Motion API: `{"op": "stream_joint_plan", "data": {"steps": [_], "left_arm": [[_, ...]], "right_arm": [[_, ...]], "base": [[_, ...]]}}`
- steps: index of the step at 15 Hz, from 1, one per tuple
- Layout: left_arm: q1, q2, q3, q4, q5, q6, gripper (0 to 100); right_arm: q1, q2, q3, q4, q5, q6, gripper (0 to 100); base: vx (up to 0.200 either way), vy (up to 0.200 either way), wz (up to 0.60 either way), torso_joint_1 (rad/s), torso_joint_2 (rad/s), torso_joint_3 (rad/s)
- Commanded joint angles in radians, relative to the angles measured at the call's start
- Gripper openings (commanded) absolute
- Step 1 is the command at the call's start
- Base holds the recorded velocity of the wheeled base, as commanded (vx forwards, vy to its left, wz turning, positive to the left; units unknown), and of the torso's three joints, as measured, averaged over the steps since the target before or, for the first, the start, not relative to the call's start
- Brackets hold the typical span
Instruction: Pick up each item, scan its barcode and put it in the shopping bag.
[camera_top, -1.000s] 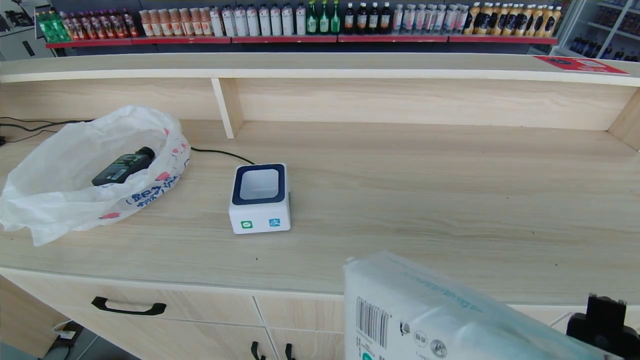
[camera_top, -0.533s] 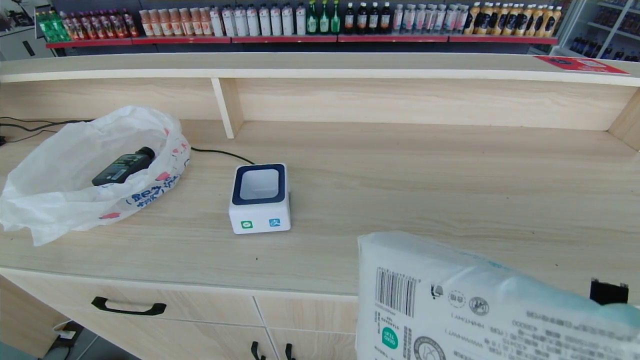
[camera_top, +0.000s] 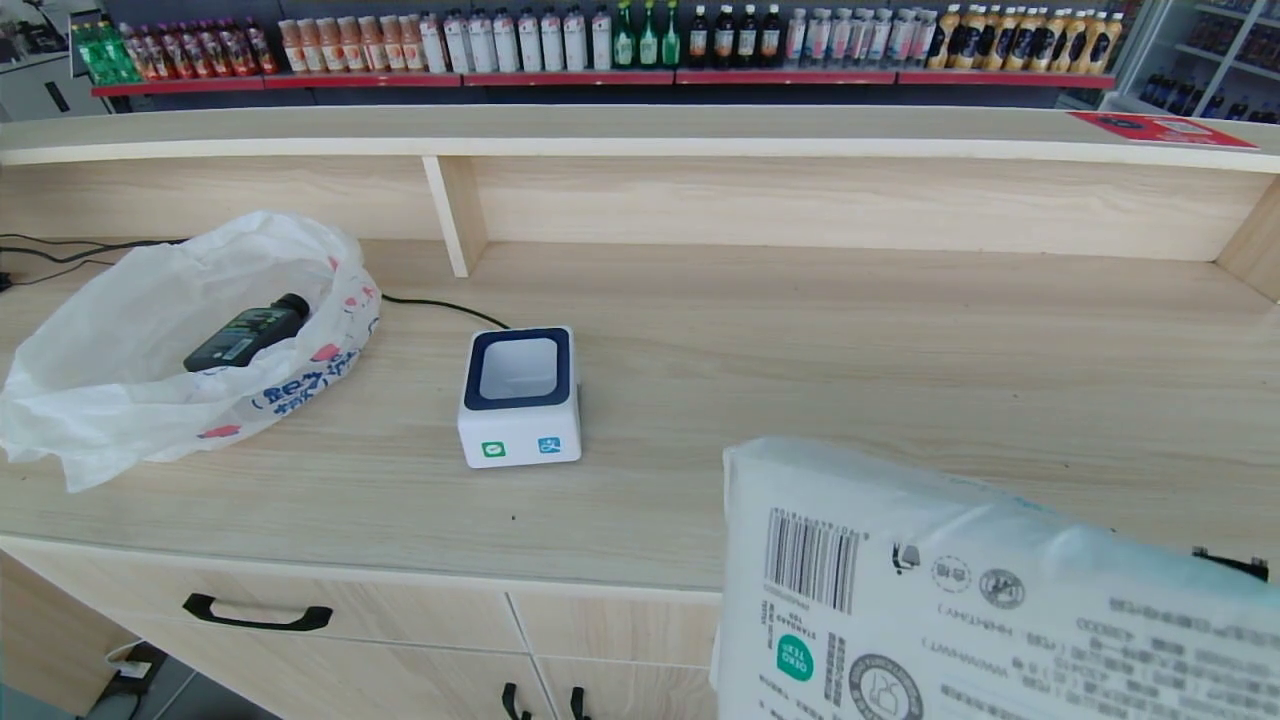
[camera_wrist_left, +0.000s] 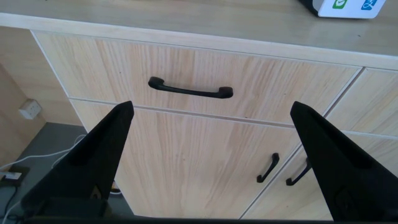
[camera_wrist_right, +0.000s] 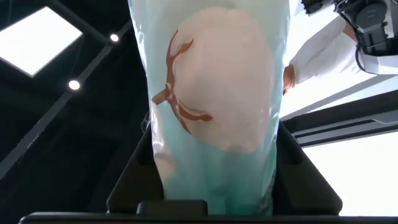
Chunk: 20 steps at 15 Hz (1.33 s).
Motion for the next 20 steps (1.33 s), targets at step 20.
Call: {"op": "stream_joint_plan", "data": {"steps": [20], "left_arm": [[0.0, 0.0, 0.0, -0.001, 0.0, 0.0, 100]], "right_arm": [[-0.045, 0.037, 0.003, -0.128, -0.014, 0.095, 0]], "base": [[0.0, 0.0, 0.0, 0.0, 0.0, 0.0]]}}
